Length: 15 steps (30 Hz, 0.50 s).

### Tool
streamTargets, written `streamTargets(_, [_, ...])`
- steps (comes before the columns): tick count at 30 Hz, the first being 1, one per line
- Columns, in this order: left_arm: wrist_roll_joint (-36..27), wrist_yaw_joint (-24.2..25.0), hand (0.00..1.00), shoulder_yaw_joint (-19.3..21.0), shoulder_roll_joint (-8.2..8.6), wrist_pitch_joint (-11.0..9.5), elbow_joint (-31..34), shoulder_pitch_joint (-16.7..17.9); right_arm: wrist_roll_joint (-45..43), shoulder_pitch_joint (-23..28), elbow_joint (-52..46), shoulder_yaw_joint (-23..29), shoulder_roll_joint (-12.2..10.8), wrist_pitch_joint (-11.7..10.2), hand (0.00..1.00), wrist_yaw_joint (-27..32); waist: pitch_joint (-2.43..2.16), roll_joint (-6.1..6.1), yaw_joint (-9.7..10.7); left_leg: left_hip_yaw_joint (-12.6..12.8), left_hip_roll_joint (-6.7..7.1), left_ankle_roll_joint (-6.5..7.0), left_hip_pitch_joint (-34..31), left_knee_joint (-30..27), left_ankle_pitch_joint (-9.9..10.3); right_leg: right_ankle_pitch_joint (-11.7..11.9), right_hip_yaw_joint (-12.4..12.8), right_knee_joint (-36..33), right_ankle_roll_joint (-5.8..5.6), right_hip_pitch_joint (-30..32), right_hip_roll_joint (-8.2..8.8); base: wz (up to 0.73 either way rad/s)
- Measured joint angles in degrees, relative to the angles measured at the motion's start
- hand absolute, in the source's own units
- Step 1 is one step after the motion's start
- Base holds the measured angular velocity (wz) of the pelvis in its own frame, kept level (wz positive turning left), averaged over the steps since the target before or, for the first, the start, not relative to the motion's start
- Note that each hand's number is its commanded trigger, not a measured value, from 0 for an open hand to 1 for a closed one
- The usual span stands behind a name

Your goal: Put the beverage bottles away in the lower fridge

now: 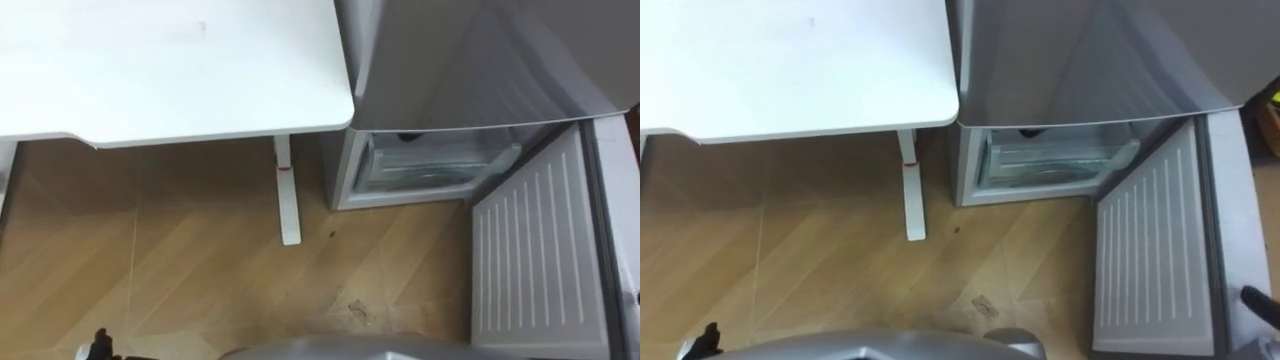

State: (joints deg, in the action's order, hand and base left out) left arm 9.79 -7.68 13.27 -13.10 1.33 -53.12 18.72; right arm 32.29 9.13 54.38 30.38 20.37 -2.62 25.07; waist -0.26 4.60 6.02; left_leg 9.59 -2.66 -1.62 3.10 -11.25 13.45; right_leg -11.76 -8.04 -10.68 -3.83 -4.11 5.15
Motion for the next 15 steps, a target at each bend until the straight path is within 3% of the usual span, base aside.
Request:
streamTargets(9, [0.8,1.4,0.0,0.0,0.2,0.3,-0.8,-0.2,13.4,0.4,1.1,-0.5,-0.4,-0.4,0.0,-8.7,0.08,-0.48,-0.3,0.6,-0.56,-0.09,0.5,-0.1,0.0,0.4,0.3,0.1,0.4,0.1,-0.49,-0.04])
streamTargets(15, [1.2,2.3,0.0,-2.4,0.61,0.9,-1.3,-2.0,15.0,3.0,-0.1,-9.6,-0.4,-1.0,0.0,-19.6,0.08,-0.72,-1.3,1.3,-0.88,-0.28,0.0,-0.3,-0.1,0.9,0.7,0.0,0.62,0.5,-0.72,-0.07])
